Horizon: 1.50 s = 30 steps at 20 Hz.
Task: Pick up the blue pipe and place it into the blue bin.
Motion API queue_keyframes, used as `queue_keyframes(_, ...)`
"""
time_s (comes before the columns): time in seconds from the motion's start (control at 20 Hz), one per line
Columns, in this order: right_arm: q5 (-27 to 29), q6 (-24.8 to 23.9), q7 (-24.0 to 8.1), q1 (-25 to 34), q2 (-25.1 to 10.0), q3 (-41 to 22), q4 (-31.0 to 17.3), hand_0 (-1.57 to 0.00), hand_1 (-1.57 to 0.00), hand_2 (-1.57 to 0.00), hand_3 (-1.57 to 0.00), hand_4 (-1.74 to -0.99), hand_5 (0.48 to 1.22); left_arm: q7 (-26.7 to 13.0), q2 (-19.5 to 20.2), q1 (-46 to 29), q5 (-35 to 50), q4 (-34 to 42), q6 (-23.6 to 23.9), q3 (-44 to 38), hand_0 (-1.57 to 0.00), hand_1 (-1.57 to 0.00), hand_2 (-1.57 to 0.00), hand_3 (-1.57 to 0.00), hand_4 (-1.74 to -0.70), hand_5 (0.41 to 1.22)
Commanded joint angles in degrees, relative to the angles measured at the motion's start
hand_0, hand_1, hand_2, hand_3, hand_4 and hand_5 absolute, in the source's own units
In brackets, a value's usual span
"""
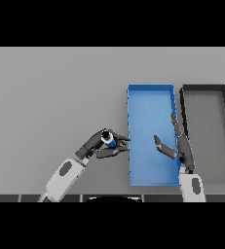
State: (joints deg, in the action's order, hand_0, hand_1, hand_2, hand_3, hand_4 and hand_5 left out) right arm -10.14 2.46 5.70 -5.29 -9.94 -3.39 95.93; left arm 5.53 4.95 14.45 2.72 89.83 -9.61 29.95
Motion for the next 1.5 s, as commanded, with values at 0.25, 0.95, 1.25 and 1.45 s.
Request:
queue_keyframes(0.25,-2.90,-3.30,1.62,-4.51,1.75,-1.14,4.43,0.00,0.00,0.00,0.00,-1.139,0.643,-2.29,-0.87,-1.25,-2.01,1.48,-0.80,0.12,-1.57,-1.57,-1.57,-1.57,-1.47,1.220)
queue_keyframes(0.95,16.23,10.20,-15.66,-4.10,-3.67,-4.42,24.79,0.00,-0.01,-0.11,0.00,-1.237,0.577,-2.32,-3.47,-1.62,-4.44,0.64,-4.84,-2.19,-1.57,-1.57,-1.57,-1.57,-1.47,1.221)
queue_keyframes(1.25,17.68,14.26,-25.92,9.25,-6.32,-10.27,25.03,0.00,0.00,-0.07,0.00,-1.291,0.558,-3.69,-4.34,-1.39,-5.59,1.04,-5.78,-3.21,-1.57,-1.57,-1.57,-1.57,-1.47,1.221)
queue_keyframes(1.45,18.92,15.79,-29.25,17.76,-5.30,-14.13,24.18,0.00,0.00,-0.04,0.00,-1.300,0.560,-3.07,-5.05,-0.91,-6.47,0.35,-6.80,-4.05,-1.57,-1.57,-1.57,-1.57,-1.47,1.221)
